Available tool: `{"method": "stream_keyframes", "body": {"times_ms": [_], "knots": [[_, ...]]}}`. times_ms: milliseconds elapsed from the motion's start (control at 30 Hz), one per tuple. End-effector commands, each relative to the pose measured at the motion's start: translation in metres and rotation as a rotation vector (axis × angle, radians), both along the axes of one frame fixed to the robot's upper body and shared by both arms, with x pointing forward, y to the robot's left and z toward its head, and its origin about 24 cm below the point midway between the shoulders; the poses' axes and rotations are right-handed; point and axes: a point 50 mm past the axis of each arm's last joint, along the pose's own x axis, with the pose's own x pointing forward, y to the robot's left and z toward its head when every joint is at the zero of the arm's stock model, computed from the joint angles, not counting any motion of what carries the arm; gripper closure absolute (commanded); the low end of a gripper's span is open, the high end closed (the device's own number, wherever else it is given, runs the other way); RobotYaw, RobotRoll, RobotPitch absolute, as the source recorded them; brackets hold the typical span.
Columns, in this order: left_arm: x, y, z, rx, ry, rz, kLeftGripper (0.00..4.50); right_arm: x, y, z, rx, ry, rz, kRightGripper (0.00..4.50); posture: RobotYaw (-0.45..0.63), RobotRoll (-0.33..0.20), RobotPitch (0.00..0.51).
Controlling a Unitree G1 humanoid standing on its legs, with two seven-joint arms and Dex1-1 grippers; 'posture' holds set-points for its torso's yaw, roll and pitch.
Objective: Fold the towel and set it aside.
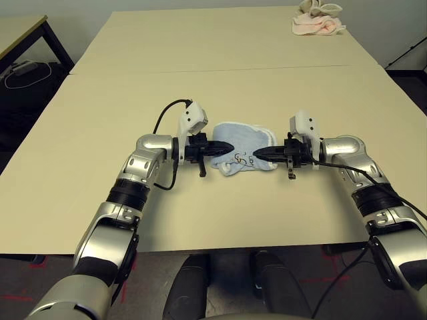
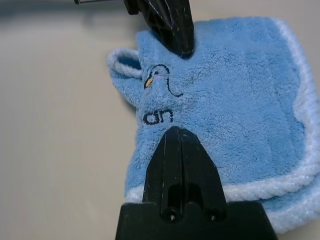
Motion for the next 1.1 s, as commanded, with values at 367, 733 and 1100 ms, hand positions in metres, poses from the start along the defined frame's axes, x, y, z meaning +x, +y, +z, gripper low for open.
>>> {"method": "stream_keyframes", "body": {"times_ms": [367, 733, 1100], "knots": [[-0.006, 0.012, -0.013, 0.088, 0.081, -0.013, 4.45, 0.009, -0.015, -0.009, -0.271, -0.020, -0.058, 4.50, 0.10, 0.000, 0.182], [-0.008, 0.014, -0.019, 0.102, 0.088, 0.000, 4.45, 0.004, -0.018, -0.022, -0.246, 0.021, -0.061, 4.50, 0.10, 0.000, 0.176], [-0.002, 0.010, 0.032, -0.033, 0.045, -0.056, 4.45, 0.008, -0.028, 0.039, 0.155, -0.014, -0.062, 4.50, 0.09, 0.000, 0.163]]}}
